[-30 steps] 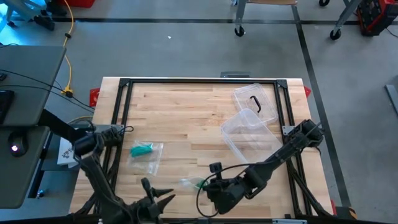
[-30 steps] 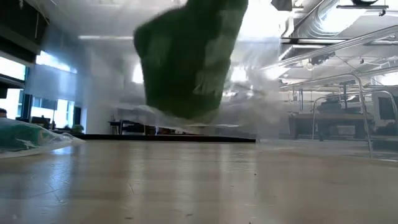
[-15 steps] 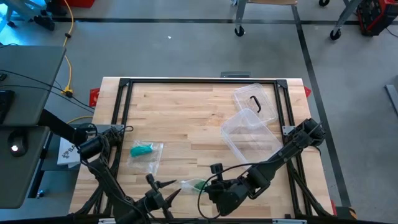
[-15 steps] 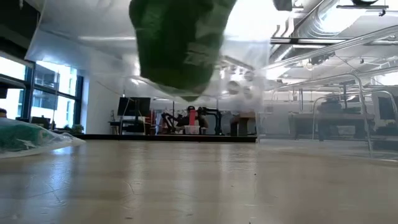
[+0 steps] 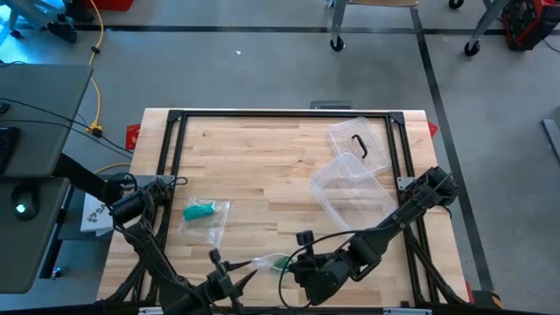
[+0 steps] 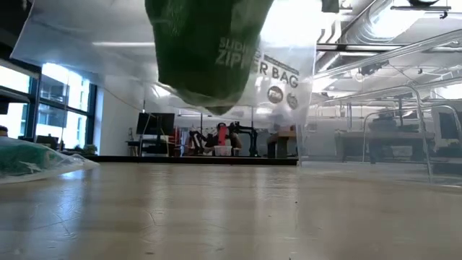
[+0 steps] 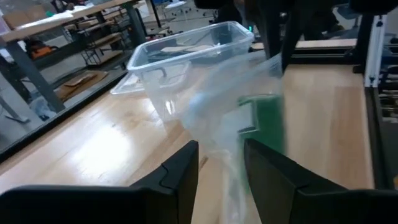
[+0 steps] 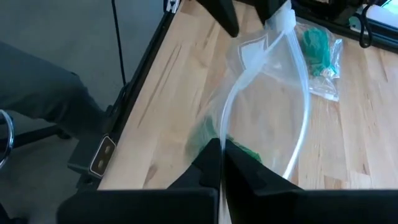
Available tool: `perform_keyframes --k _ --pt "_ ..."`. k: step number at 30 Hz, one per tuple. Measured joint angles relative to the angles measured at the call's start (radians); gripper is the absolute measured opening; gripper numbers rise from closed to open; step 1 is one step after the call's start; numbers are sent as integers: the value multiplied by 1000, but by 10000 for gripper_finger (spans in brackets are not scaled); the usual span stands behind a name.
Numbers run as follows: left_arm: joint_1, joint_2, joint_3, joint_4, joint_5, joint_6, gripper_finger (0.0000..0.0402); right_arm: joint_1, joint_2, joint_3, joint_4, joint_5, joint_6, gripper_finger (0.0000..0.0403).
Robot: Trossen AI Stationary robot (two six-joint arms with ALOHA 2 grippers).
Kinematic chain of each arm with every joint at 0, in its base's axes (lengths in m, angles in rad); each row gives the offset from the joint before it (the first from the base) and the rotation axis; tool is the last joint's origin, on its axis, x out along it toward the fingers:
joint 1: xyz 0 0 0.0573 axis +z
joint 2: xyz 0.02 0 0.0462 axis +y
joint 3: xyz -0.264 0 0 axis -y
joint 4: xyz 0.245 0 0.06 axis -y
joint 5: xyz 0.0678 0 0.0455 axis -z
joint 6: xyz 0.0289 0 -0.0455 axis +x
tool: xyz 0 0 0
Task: Roll bandage
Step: Close the transparent zip bag
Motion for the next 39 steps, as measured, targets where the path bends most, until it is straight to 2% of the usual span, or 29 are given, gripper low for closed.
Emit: perform_keyframes --k 9,13,18,23,25,28,33,36,39 --pt "25 0 0 176 6 229 100 27 0 0 53 1 -52 0" --pt "30 0 0 178 7 248 68 36 0 0 49 0 -48 0" --pt "30 0 0 179 7 284 8 51 0 0 42 2 -52 0" --pt "30 0 0 188 24 359 1 57 0 0 -31 19 17 8" --pt "35 0 0 193 50 400 1 54 0 0 -90 47 72 28" --pt "44 0 0 200 66 444 1 49 0 0 -173 99 144 79" --pt "58 0 0 233 76 521 1 49 -13 14 -195 137 195 167" --pt "70 0 0 267 103 565 0 53 -18 48 -94 146 133 187" --pt "80 0 0 300 110 606 0 54 -11 44 88 147 26 189"
